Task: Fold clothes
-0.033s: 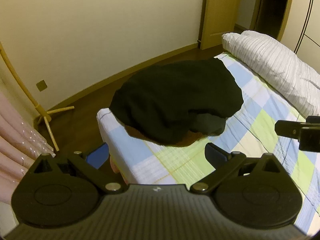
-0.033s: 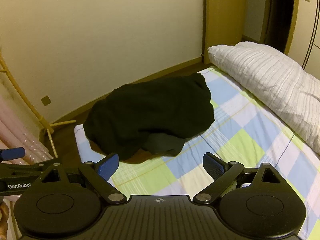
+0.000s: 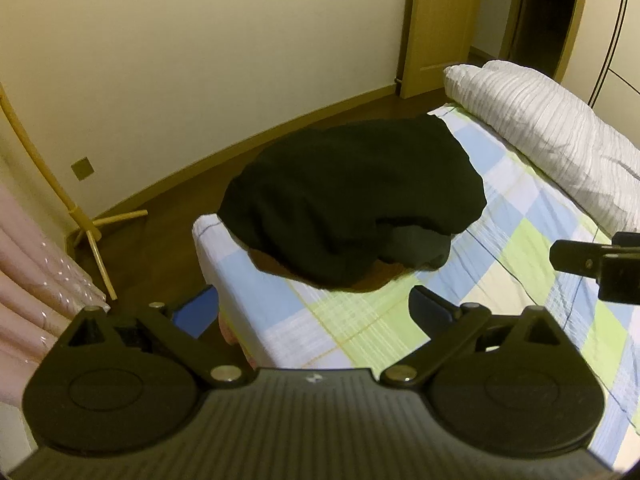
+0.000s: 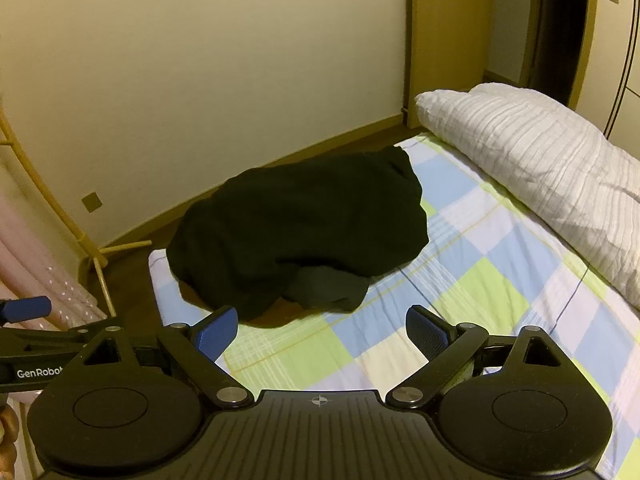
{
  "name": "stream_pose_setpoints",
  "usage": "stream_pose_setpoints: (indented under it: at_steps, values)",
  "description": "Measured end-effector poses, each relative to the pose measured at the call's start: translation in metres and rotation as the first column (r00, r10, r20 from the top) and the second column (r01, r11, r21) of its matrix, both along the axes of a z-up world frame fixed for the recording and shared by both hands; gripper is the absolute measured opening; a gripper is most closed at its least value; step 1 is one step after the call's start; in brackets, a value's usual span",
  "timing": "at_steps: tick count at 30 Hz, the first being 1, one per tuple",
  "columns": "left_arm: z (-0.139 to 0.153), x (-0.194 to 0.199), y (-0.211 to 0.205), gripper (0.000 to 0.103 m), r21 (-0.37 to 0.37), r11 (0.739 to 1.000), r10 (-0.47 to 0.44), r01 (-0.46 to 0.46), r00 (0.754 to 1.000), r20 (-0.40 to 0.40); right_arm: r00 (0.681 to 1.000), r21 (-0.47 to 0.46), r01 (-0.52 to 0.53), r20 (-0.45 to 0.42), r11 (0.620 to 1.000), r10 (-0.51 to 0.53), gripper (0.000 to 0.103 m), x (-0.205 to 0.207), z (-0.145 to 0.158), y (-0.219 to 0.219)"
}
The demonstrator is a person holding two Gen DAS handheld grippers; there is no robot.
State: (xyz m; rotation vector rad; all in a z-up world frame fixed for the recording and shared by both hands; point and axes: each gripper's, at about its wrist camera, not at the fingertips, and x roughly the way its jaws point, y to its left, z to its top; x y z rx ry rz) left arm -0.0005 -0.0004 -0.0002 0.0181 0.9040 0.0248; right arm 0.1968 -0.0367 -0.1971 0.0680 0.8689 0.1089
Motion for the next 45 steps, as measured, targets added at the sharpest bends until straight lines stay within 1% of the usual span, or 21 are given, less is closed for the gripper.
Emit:
stream_pose_setpoints:
  at_steps: [4, 9, 11, 16, 41, 45]
  values:
    - [-0.001, -0.005, 0.002, 0.098, -0.031, 1.0, -0.005, 0.005, 1.0, 0.013, 1.0, -0.001, 0.0, -0.007, 1.0, 0.0, 0.094, 0.001, 0.0, 0.001]
    - [-0.007, -0.006, -0.001, 0.098, -0.018, 1.0, -0.009, 0.009, 1.0, -0.002, 1.0, -0.002, -0.003, -0.007, 1.0, 0.003, 0.094, -0.001, -0.001, -0.005]
    - [-0.008, -0.002, 0.001, 0.098, -0.032, 0.999, -0.004, 0.003, 1.0, -0.017, 1.0, -0.001, -0.005, -0.005, 1.0, 0.005, 0.094, -0.003, -0.003, -0.007]
    - [-0.004, -0.001, 0.003, 0.098, -0.038, 0.999, -0.003, 0.002, 1.0, -0.023, 1.0, 0.0, -0.004, -0.002, 1.0, 0.004, 0.094, -0.002, -0.003, -0.003]
    - [-0.009, -0.007, -0.004, 0.098, -0.022, 1.0, -0.018, 0.018, 0.999, -0.028, 1.0, 0.005, 0.005, -0.005, 1.0, -0.005, 0.094, -0.006, -0.006, -0.008]
    - [-0.01, -0.008, -0.004, 0.098, -0.025, 1.0, -0.01, 0.009, 0.999, -0.033, 1.0, 0.002, 0.001, -0.011, 1.0, -0.001, 0.094, -0.007, -0.007, -0.01]
